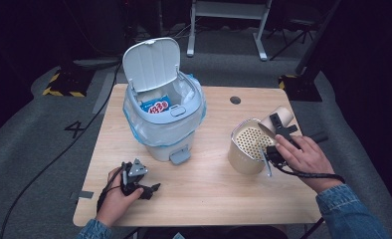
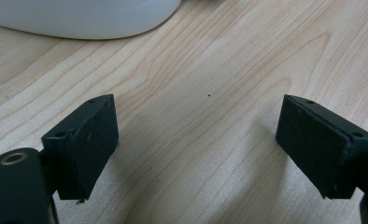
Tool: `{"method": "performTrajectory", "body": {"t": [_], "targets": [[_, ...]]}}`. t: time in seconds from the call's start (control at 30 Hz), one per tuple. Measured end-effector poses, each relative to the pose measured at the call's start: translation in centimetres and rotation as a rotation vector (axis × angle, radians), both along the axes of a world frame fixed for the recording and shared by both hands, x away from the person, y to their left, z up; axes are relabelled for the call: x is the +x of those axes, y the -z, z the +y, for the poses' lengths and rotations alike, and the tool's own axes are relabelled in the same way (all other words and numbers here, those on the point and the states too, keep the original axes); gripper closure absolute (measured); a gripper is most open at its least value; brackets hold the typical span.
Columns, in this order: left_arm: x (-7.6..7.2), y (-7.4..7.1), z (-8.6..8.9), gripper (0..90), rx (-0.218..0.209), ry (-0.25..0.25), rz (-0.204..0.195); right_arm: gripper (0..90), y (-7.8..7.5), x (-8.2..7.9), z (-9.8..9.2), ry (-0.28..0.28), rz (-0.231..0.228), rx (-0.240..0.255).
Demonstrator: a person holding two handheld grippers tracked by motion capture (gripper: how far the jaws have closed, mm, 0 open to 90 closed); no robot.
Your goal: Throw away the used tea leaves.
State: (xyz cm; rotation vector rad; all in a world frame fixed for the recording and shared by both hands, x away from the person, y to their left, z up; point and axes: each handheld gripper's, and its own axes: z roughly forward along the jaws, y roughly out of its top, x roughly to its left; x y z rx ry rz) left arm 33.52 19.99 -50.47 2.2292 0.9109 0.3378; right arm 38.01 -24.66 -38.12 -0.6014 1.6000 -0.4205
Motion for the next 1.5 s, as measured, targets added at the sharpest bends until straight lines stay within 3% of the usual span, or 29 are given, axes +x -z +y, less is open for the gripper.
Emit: {"method": "performTrajectory", "body": {"t": [0.23,0.4,0.67,1.07,1.17,1.23,1.5], "targets": [[0.0,0.0,0.0,13.5,0.001,-0.001,0.0,34.8,1.1,-0.8,0.2,-0.033,-0.14,-0.183],[0.0,0.0,0.0,13.5,0.0,0.001,0.001,34.7,1.2,-0.8,0.0,-0.035,-0.149,-0.253],[0.0,0.0,0.0,13.5,0.002,-0.001,0.0,34.7,0.7,-1.0,-0.1,-0.034,-0.169,-0.24],[0.0,0.0,0.0,13.5,0.001,-0.001,0.0,34.2,0.6,-1.0,0.2,-0.031,-0.149,-0.21],[0.0,0.0,0.0,13.5,-0.001,0.0,0.0,34.0,0.5,-0.9,0.1,-0.032,-0.138,-0.18],[0.0,0.0,0.0,13.5,0.001,-0.001,0.001,33.5,0.2,-0.8,-0.1,-0.017,-0.107,-0.1],[0.0,0.0,0.0,13.5,0.002,-0.001,0.0,32.4,-2.0,0.5,-1.7,0.05,0.204,0.405]]}}
